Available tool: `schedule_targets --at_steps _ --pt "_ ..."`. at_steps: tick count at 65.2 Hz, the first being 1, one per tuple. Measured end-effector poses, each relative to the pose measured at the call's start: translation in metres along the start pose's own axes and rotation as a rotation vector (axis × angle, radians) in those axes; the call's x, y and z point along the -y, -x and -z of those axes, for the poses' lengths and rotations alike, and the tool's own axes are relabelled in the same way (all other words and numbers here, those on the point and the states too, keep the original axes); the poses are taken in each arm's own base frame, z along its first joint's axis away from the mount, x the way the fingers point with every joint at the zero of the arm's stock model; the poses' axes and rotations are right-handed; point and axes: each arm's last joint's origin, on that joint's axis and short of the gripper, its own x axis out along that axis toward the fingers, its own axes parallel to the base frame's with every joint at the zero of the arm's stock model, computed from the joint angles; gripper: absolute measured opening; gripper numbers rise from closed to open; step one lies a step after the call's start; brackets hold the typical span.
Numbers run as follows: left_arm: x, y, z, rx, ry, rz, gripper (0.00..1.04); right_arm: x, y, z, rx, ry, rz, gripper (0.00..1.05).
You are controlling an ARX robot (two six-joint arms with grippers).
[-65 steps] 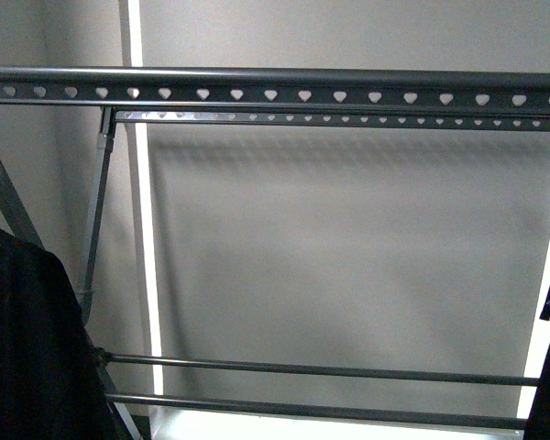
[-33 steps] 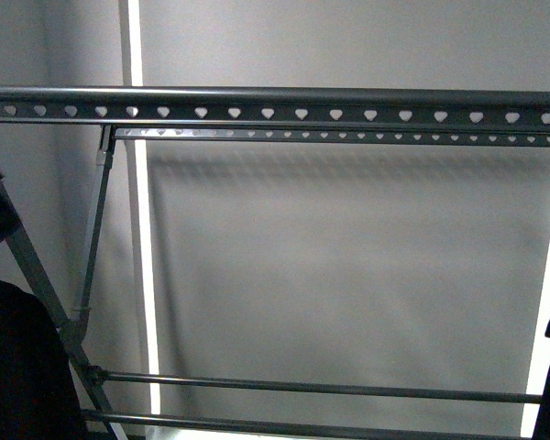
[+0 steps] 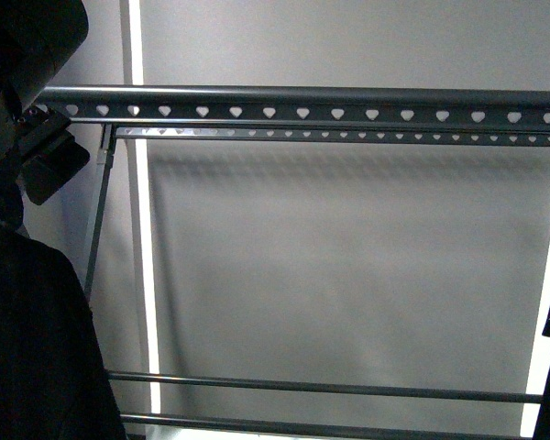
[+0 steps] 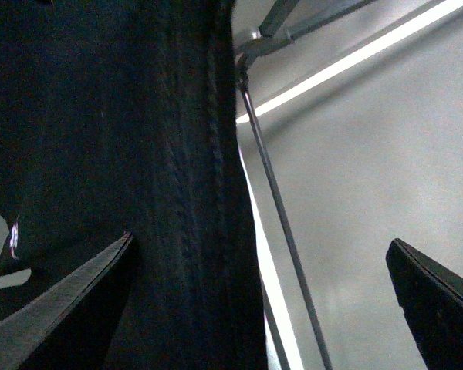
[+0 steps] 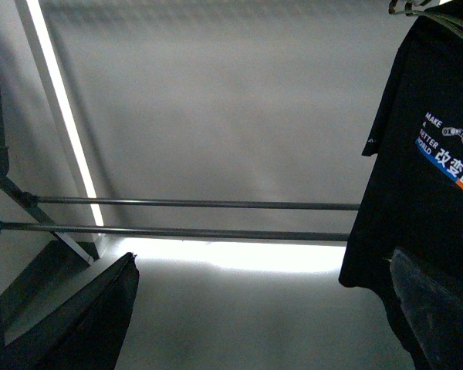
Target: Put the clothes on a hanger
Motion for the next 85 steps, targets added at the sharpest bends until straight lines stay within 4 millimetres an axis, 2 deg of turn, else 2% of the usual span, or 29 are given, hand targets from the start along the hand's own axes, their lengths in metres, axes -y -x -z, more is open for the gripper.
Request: schedule_targets --at_steps 12,20,37,44,55,65,75,81,85 --pt "0.004 0.0 -0.005 0.051 0.006 0.04 0.98 0.0 0.0 0.0 0.0 0.0 0.0 0.97" --pt "0.001 -0.001 -0.004 0.035 -0.039 0.076 0.77 0.0 0.0 0.0 0.0 0.0 0.0 0.97" --pt "-0.004 -0.008 -0.006 0.075 -0.096 0.099 0.18 0.0 0.0 0.0 0.0 0.0 0.0 0.97" --pt "-0.007 -0.012 -0.004 0.049 -0.046 0.18 0.05 0.0 0.0 0.0 0.0 0.0 0.0 0.97" --pt "-0.015 -0.011 -0.007 0.049 -0.018 0.352 0.05 0.0 0.0 0.0 0.0 0.0 0.0 0.97" --pt "-0.021 0.004 -0.014 -0.012 -0.056 0.543 0.05 0.0 0.0 0.0 0.0 0.0 0.0 0.97" --pt "-0.035 0.031 -0.023 -0.152 -0.203 0.773 0.05 0.0 0.0 0.0 0.0 0.0 0.0 0.97" --pt "-0.048 0.043 -0.028 -0.289 -0.361 0.929 0.05 0.0 0.0 0.0 0.0 0.0 0.0 0.97" --pt "-0.055 0.045 -0.029 -0.447 -0.527 1.037 0.05 0.0 0.0 0.0 0.0 0.0 0.0 0.97"
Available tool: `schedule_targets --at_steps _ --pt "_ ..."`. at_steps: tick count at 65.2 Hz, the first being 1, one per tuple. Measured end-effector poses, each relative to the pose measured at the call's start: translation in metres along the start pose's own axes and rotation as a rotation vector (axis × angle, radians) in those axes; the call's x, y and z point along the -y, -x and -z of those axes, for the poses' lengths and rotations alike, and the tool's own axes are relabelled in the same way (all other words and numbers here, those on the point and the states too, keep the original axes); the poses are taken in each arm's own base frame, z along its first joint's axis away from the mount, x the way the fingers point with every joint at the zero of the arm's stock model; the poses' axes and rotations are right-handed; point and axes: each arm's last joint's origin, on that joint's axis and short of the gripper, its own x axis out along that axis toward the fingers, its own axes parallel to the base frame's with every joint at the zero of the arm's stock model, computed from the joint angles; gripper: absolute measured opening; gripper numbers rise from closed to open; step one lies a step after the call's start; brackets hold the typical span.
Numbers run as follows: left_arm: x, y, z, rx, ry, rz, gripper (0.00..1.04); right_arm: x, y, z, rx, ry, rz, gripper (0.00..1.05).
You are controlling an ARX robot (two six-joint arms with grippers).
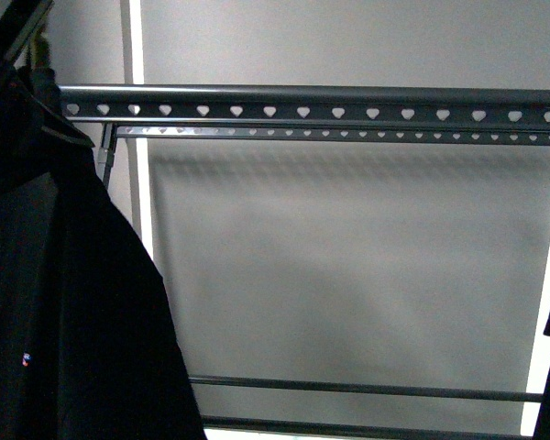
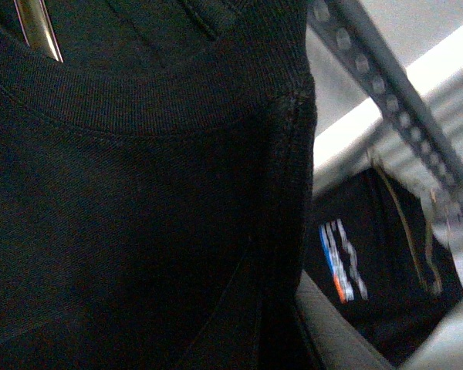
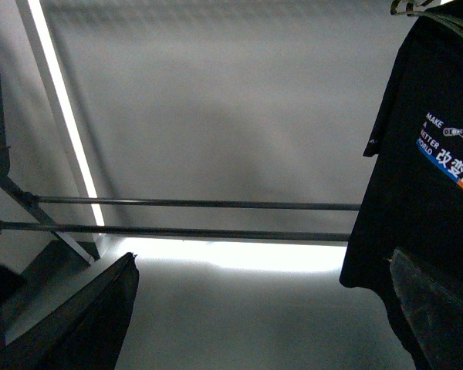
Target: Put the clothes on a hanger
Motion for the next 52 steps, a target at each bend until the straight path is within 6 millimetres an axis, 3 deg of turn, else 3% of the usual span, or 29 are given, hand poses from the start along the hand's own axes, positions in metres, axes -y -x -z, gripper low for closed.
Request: schedule_targets --at_steps 13,25,37,52 --pt "-0.023 -0.008 0.003 -0.301 -0.235 0.223 0.05 0.0 0.0 0.0 0.0 0.0 0.0 0.97" --pt "-0.03 -0.04 -0.026 -0.261 -0.707 0.188 0.05 0.0 0.0 0.0 0.0 0.0 0.0 0.97" --pt "-0.014 -0.073 -0.044 -0.136 -1.251 0.208 0.05 0.0 0.0 0.0 0.0 0.0 0.0 0.97" --pt "0.022 -0.11 -0.048 0.028 -1.679 0.279 0.05 0.0 0.0 0.0 0.0 0.0 0.0 0.97"
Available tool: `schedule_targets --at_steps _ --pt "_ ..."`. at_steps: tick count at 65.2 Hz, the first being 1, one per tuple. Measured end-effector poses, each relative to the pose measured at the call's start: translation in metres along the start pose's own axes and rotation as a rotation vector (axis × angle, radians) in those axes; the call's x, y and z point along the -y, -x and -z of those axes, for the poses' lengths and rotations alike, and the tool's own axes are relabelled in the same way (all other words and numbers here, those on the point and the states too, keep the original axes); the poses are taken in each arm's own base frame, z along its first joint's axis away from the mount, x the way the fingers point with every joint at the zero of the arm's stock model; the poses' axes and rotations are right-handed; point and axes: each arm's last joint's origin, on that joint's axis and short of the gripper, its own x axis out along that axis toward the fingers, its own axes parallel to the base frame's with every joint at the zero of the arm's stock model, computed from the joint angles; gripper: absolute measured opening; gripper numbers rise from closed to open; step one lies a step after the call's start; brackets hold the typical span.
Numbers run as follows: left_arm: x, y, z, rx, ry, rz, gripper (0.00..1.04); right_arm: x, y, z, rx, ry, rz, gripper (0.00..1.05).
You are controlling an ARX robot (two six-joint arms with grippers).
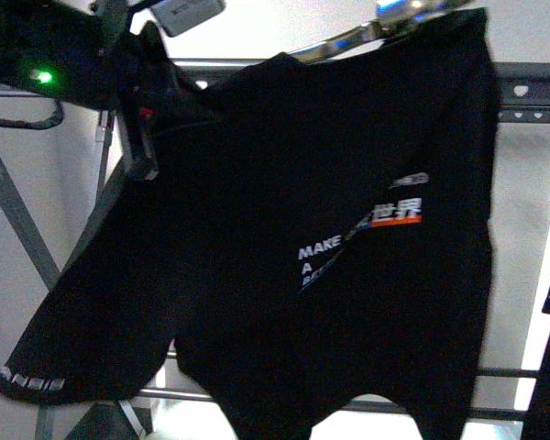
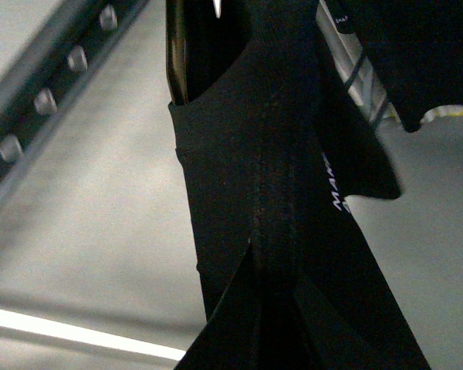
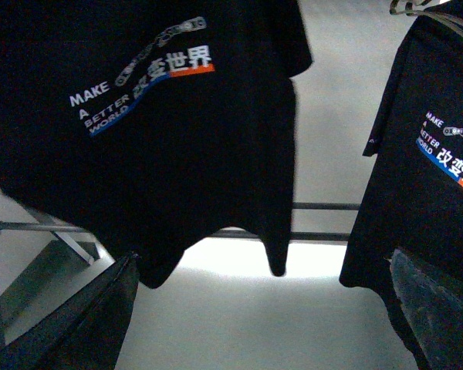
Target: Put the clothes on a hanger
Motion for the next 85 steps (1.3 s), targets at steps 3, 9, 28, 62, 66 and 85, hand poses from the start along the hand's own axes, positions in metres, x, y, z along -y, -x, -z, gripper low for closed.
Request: schedule_targets --at_steps 3,9,28,62,66,85 --pt "0.002 -0.008 -0.004 0.02 -0.056 0.003 0.05 0.0 0.0 0.0 0.0 0.0 0.0 0.97" --pt "0.006 -0.018 -0.006 0.055 -0.147 -0.004 0.05 0.0 0.0 0.0 0.0 0.0 0.0 0.97" --pt "0.015 -0.023 -0.005 0.099 -0.324 -0.025 0.05 0.0 0.0 0.0 0.0 0.0 -0.001 0.97" --pt "0.017 -0.024 -0.005 0.097 -0.357 -0.024 0.05 0.024 -0.017 -0.037 -0.065 0.131 -0.288 0.97" --pt "0.017 -0.024 -0.006 0.101 -0.358 -0.022 0.05 0.04 -0.031 -0.067 0.007 0.216 -0.29 0.97" --pt "0.017 -0.024 -0.005 0.099 -0.357 -0.021 0.05 0.062 -0.138 -0.169 0.326 0.953 -0.38 0.97"
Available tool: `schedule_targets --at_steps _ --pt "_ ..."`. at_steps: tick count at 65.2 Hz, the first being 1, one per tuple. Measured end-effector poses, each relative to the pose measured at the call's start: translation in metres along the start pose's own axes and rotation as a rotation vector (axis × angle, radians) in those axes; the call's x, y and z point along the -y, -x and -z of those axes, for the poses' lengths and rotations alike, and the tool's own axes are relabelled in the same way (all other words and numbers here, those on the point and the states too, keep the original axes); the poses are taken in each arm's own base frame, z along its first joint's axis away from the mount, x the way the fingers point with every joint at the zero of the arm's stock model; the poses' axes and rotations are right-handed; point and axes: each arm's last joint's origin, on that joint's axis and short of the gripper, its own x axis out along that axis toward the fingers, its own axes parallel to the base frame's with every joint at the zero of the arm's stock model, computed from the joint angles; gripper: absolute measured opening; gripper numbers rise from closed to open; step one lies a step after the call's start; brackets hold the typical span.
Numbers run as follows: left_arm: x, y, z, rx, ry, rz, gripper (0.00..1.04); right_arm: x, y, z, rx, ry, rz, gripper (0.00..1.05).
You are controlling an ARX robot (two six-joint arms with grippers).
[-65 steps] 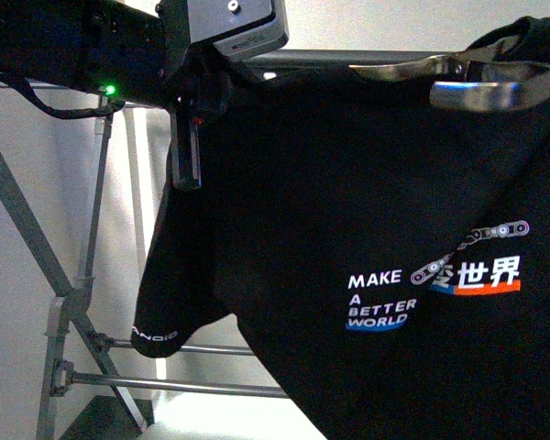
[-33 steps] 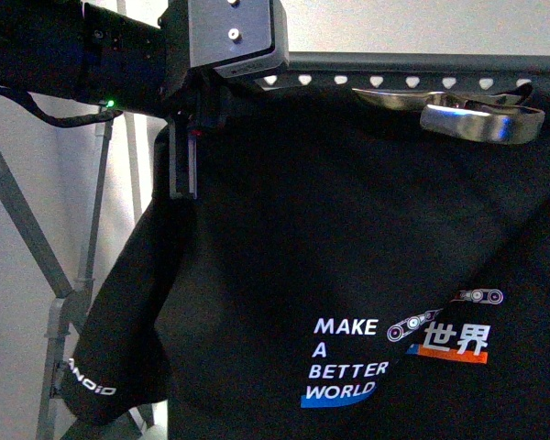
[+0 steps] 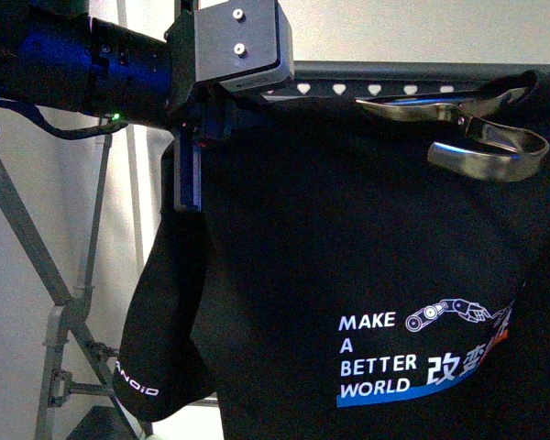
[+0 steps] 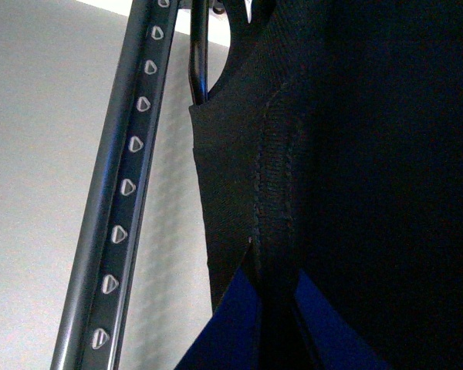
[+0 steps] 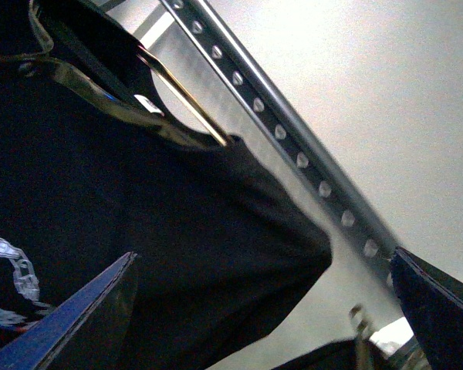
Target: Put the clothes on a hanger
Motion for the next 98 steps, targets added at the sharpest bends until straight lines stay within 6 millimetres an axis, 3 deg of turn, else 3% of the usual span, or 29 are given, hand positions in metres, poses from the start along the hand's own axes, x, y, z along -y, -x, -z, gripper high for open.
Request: schedule_targets --at_steps 4,11,28,42,76,98 --pt "0.0 0.0 0.0 -0.001 0.0 0.0 0.05 0.008 -0.017 0.003 0.023 0.215 -0.073 0.97" --pt "0.0 0.0 0.0 -0.002 0.0 0.0 0.05 0.01 -0.03 0.009 0.019 0.375 -0.165 0.97" --pt "0.0 0.0 0.001 -0.005 -0.001 0.0 0.05 0.008 -0.063 0.028 -0.004 0.629 -0.315 0.97" --pt "0.0 0.0 0.001 -0.005 -0.001 0.0 0.05 0.016 -0.093 0.028 -0.014 0.639 -0.296 0.97" --pt "0.0 0.0 0.001 -0.003 -0.001 0.0 0.05 0.035 -0.126 0.041 -0.116 0.478 -0.235 0.97" --pt "0.0 0.0 0.001 -0.004 -0.001 0.0 0.05 0.028 -0.14 0.052 -0.13 0.415 -0.209 0.48"
